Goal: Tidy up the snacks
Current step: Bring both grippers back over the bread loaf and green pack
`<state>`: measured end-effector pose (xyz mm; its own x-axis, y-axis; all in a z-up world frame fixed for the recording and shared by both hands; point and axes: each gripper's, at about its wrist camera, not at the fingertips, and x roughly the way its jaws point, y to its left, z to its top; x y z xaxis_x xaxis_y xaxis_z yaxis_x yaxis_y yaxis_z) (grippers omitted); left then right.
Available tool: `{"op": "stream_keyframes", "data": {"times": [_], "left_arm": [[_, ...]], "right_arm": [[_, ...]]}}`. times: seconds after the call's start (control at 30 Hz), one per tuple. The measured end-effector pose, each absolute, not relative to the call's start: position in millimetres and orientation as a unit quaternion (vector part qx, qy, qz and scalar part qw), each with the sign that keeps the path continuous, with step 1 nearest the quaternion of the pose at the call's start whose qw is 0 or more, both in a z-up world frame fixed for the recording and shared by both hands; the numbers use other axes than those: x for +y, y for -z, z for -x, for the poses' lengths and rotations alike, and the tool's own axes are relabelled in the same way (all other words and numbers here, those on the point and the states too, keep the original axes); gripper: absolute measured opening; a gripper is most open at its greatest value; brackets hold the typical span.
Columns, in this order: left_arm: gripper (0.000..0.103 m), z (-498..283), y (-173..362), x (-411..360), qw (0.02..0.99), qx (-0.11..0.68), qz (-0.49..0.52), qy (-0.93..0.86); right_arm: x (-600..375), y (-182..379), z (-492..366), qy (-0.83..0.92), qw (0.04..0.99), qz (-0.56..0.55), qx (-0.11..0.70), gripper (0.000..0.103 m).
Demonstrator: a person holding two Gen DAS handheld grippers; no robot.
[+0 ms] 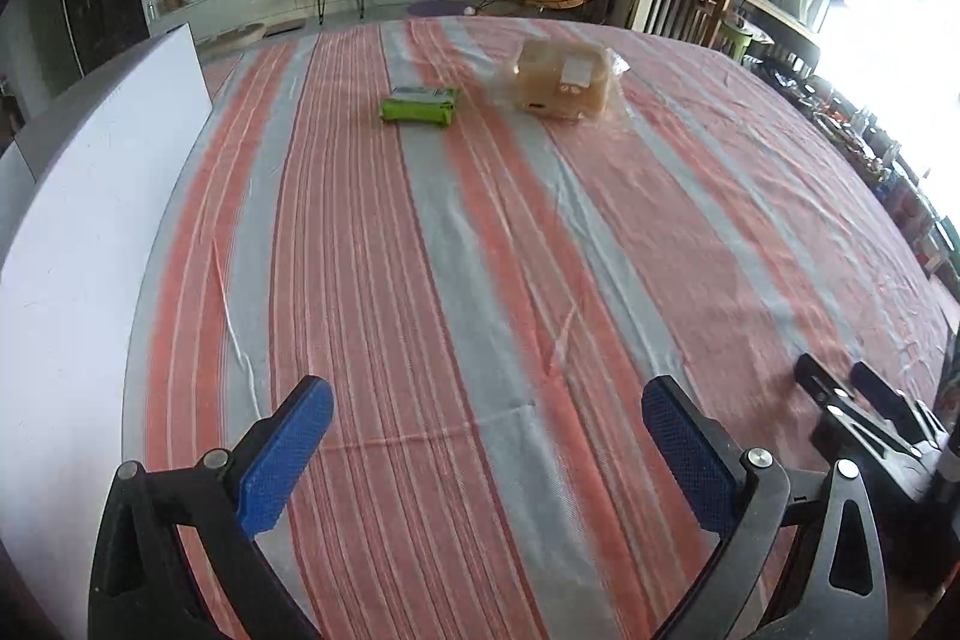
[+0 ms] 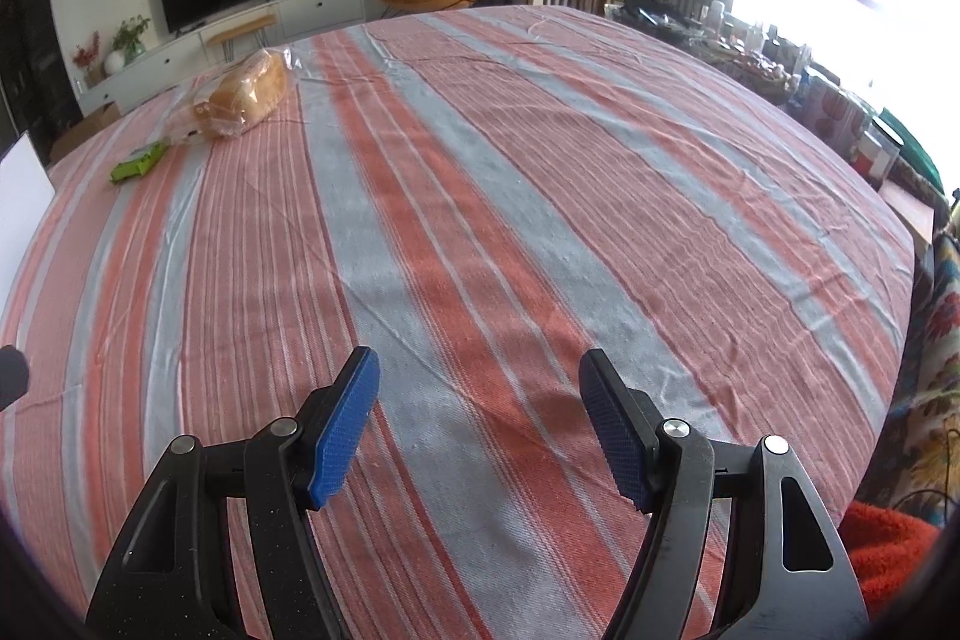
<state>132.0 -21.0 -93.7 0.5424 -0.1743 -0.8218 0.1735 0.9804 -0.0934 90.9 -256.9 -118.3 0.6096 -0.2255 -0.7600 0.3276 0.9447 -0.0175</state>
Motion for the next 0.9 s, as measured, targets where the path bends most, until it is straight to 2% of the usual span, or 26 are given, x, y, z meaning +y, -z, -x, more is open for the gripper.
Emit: {"op": "stream_keyframes", "data": {"times": [0.23,0.47,0.6,0.67,0.9], "left_arm": [[0.102,-145,118,-16,0.87,0.487,-0.021,0.074],[0.103,-147,119,-19,0.873,0.481,-0.034,0.072],[0.103,-163,118,-20,0.849,0.521,-0.039,0.079],[0.103,-174,113,-17,0.836,0.54,-0.024,0.09],[0.103,-247,77,-9,0.847,0.524,0.0,0.089]], "right_arm": [[-257,119,-91,0.15,0.893,-0.064,0.419,0.08],[-256,119,-91,0.147,0.893,-0.065,0.42,0.081],[-256,119,-91,0.146,0.893,-0.065,0.42,0.082],[-255,119,-92,0.144,0.893,-0.065,0.421,0.083],[-255,119,-92,0.141,0.893,-0.066,0.422,0.085]]}}
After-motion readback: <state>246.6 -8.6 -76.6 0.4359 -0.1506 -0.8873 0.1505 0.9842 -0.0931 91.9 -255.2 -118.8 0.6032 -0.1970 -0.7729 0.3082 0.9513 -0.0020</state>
